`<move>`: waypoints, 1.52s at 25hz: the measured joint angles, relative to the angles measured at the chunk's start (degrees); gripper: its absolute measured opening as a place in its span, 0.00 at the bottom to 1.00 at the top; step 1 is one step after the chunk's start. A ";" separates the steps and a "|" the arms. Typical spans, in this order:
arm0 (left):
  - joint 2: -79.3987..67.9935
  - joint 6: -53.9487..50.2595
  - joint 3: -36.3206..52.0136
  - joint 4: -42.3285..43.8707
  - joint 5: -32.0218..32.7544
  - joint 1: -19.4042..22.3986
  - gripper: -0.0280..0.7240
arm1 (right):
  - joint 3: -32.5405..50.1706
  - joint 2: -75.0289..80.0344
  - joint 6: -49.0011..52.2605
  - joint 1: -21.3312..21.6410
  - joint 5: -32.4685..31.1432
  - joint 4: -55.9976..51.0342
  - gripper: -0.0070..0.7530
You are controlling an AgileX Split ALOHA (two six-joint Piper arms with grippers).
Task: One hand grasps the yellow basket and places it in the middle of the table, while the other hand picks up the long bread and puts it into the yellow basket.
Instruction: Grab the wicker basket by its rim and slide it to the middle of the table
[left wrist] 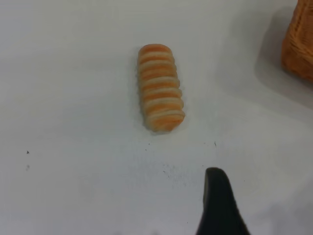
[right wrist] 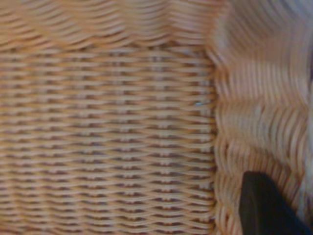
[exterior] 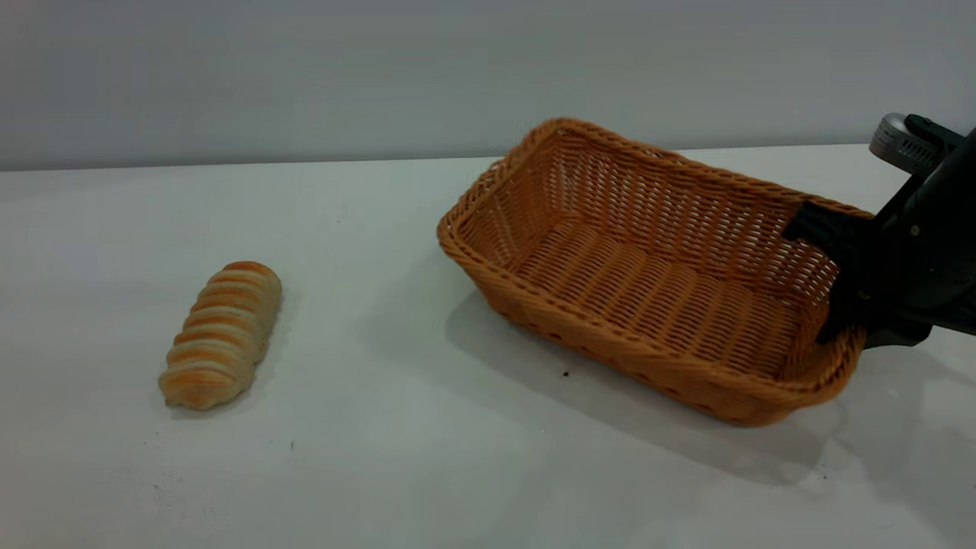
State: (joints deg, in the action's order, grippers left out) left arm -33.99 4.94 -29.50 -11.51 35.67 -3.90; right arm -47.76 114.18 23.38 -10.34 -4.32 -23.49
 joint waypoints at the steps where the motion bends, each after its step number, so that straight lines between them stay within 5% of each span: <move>1: 0.00 0.00 0.00 0.00 0.00 0.00 0.72 | -0.65 0.00 -1.39 0.00 -0.93 0.00 0.13; 11: 0.00 -0.06 0.00 0.00 0.00 0.00 0.72 | -11.42 1.01 -17.03 -2.83 -18.40 -1.14 0.13; 19: 0.00 -0.01 0.00 0.00 0.00 0.00 0.72 | -16.61 2.66 -22.56 -9.57 -19.12 -5.96 0.13; 27: 0.00 -0.01 0.00 0.00 0.00 0.00 0.72 | -18.60 6.04 -23.38 -10.81 -17.48 -8.01 0.16; 35: -1.61 -0.01 0.00 0.00 0.00 0.00 0.72 | -18.62 6.03 -30.79 -10.85 -16.70 -8.26 0.78; 38: -5.87 -0.07 0.00 0.00 -0.78 0.00 0.72 | -18.62 5.20 -34.91 -10.88 -18.70 -6.41 0.91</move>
State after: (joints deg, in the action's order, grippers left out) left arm -39.86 4.87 -29.50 -11.51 34.89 -3.90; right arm -66.37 119.38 -11.53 -21.22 -23.02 -29.89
